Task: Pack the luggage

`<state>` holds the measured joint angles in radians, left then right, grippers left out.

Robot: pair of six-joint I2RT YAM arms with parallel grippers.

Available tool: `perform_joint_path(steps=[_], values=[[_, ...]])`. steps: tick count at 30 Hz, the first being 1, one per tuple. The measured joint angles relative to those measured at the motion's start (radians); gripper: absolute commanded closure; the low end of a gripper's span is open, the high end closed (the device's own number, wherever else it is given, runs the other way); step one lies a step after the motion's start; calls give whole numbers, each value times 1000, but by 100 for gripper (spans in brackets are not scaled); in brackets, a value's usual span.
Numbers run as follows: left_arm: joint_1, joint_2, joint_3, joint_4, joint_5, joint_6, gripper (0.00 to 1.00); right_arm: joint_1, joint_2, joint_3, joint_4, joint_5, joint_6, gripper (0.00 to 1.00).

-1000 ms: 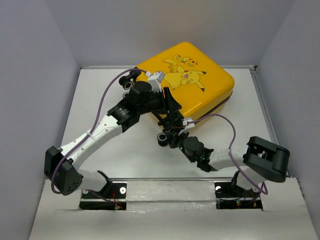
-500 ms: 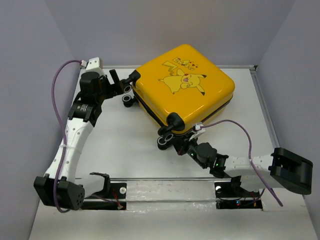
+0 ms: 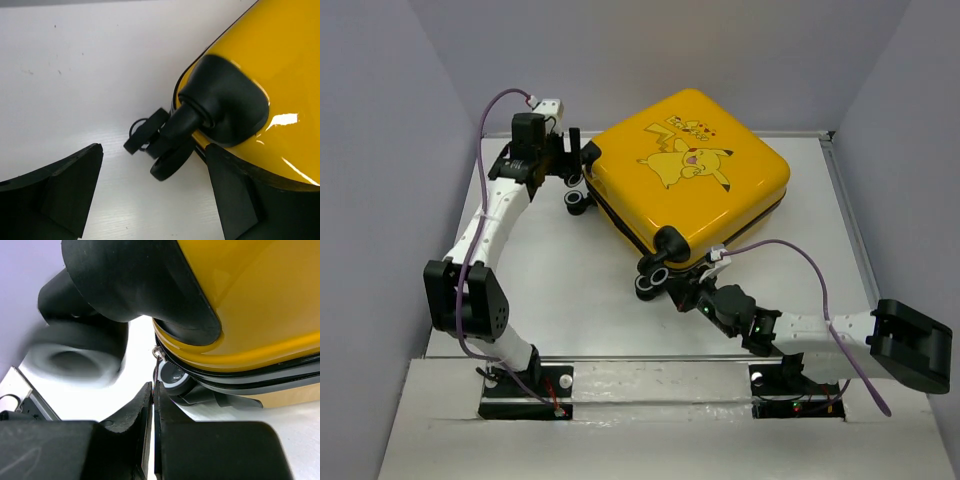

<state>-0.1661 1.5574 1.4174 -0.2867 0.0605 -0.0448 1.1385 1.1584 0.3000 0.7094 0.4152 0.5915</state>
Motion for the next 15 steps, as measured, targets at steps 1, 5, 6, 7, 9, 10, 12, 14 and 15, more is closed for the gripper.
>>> perform_joint_path(steps=[1, 5, 6, 7, 9, 10, 12, 14, 15], values=[[0, 16, 20, 0, 5, 10, 6, 0, 0, 0, 0, -1, 0, 93], [-2, 87, 89, 11, 16, 61, 7, -3, 2, 0, 0, -9, 0, 93], [-2, 106, 96, 11, 19, 72, 9, -4, 3, 0, 0, -11, 0, 93], [-2, 128, 105, 5, 29, 82, 11, -5, 5, 0, 1, -14, -1, 93], [-2, 162, 121, -18, 48, 104, 16, -5, 12, 6, 0, -18, -2, 93], [-2, 175, 126, -24, 54, 109, 20, -5, 15, 10, -2, -21, -4, 93], [-3, 202, 137, -35, 64, 124, 26, -5, 15, 13, -5, -25, -5, 93], [-10, 228, 149, -47, 69, 140, 43, -5, 15, 13, -5, -30, -5, 93], [-13, 237, 153, -47, 71, 145, 49, -5, 15, 13, -5, -31, -4, 93]])
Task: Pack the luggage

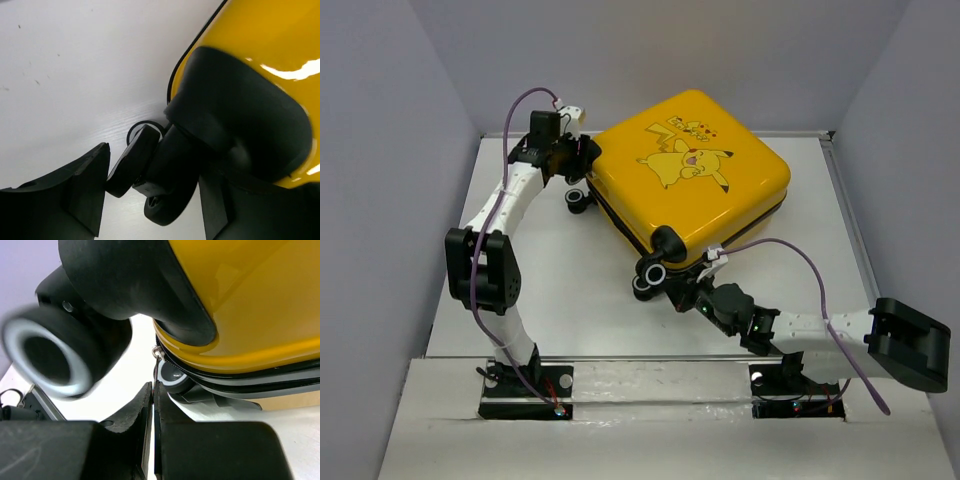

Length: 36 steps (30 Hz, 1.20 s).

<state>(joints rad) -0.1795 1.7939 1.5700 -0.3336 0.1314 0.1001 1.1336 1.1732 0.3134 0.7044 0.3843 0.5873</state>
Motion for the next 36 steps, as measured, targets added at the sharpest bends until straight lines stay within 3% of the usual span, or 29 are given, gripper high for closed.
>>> perform_joint_path(steps=[1, 4, 10, 19, 25, 28, 36], values=[[-3, 3, 8, 0, 0, 18, 69, 0, 0, 0, 0, 0, 0, 93], [-21, -20, 45, -2, -4, 62, 94, 0, 0, 0, 2, -2, 1, 93], [-51, -29, 8, 39, 47, 217, 94, -1, -26, 0, -45, 23, 8, 93], [-56, -147, -231, 287, 34, 149, 94, -54, -146, 19, -227, -26, -11, 93], [-66, -241, -385, 399, 21, 44, 94, -235, -300, 19, -394, -179, -23, 93], [-94, -298, -426, 379, -26, -5, 94, -360, -357, 40, -461, -257, -43, 93], [-124, -583, -689, 407, -97, -197, 94, -608, -309, 164, -666, -504, -130, 93]])
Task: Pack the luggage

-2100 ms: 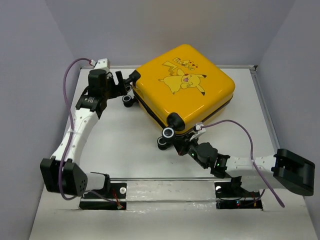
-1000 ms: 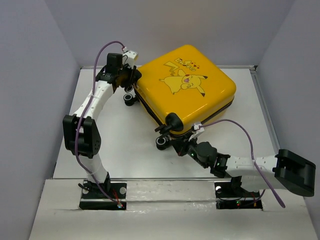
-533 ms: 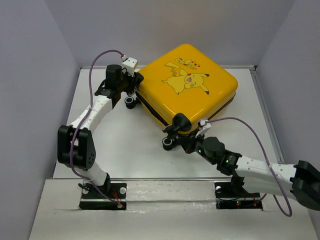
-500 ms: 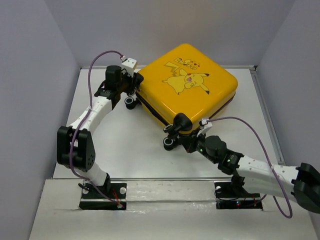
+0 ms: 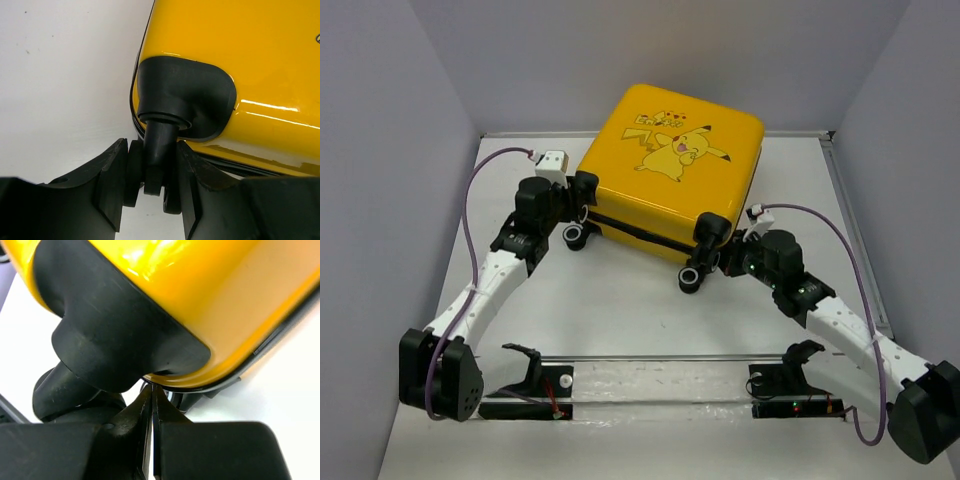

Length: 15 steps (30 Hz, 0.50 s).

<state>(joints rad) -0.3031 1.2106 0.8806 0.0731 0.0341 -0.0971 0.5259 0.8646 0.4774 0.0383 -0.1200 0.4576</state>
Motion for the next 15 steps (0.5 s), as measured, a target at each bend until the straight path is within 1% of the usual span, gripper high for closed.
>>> perform_joint_path(steps=[2, 4, 5, 6, 7, 9, 10, 11, 13, 15], values=[[-6, -69, -59, 10, -33, -44, 94, -21, 27, 20, -4, -32, -16, 93], [-13, -98, -87, 23, -43, -72, 94, -32, 32, 19, -1, -48, -17, 93], [-17, -113, -103, 34, -50, -83, 94, -35, 21, -6, 34, -52, -4, 93], [-19, -130, -124, 50, -56, -103, 94, -35, 5, -37, 76, -50, 20, 93], [-24, -145, -139, 63, -56, -122, 94, -35, -31, -134, 195, -42, 77, 93], [-43, -180, -180, 83, -37, -172, 94, -19, -55, -254, 319, -19, 147, 93], [-58, -204, -204, 91, 1, -213, 94, 21, -39, -320, 388, 15, 190, 93], [-72, -220, -218, 95, 13, -229, 94, 74, -19, -347, 431, 77, 219, 93], [-98, -251, -254, 111, 47, -289, 94, 152, 42, -356, 468, 174, 273, 93], [-103, -260, -276, 140, 51, -336, 94, 236, 92, -359, 535, 330, 338, 93]])
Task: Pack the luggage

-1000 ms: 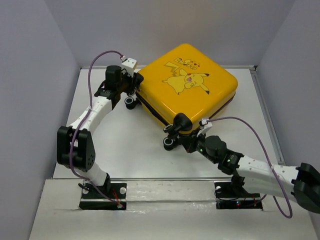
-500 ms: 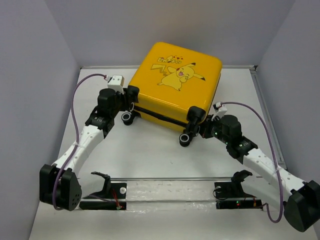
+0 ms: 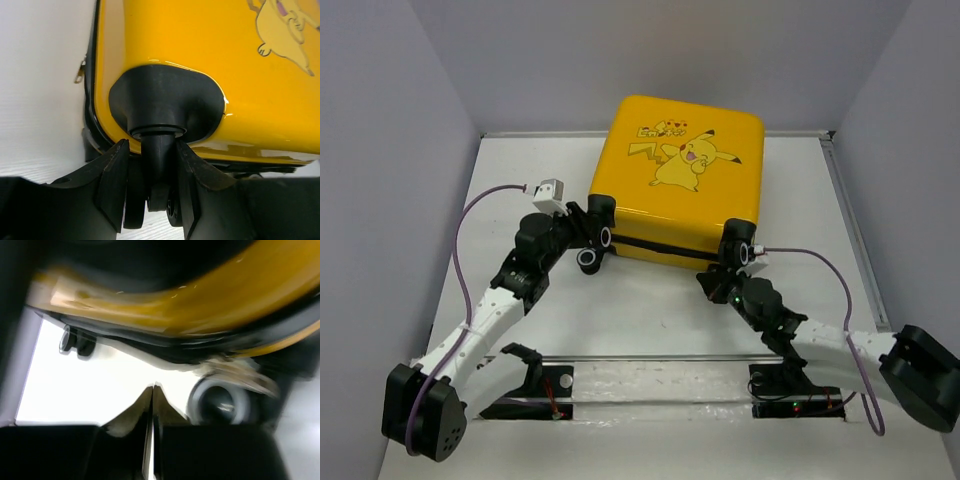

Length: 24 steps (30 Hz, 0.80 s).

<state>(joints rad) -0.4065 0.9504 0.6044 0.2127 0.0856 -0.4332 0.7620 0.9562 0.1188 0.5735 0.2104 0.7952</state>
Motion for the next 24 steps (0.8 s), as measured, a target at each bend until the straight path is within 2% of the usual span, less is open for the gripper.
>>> perform_joint_path(steps=[3, 7, 10, 12, 13, 14, 15, 17, 20, 24], values=[[-9, -17, -45, 62, 1, -73, 94, 102, 101, 2, 115, 168, 45, 93], [-9, -50, -74, 95, -41, -110, 94, 151, 270, 49, 262, 337, 60, 93], [-9, -99, -74, 51, -102, -97, 94, 174, 331, 116, 251, 408, 74, 90], [-9, -129, -73, 16, -126, -85, 94, 184, 332, 175, 155, 450, 87, 81], [-9, -149, -72, -8, -140, -77, 94, 193, 321, 196, 107, 465, 90, 75], [-9, -169, -69, -32, -153, -69, 94, 208, 300, 204, 55, 477, 92, 55], [-10, -179, -66, -47, -154, -65, 94, 222, 275, 205, 6, 478, 100, 43], [-24, -189, -63, -65, -119, -75, 94, 264, 179, 184, -103, 457, 85, 30], [-89, -188, -56, -67, 2, -101, 94, 334, -10, 125, -186, 397, 82, 30], [-151, -190, -56, -54, 164, -151, 94, 335, -235, 27, -293, 391, 113, 36]])
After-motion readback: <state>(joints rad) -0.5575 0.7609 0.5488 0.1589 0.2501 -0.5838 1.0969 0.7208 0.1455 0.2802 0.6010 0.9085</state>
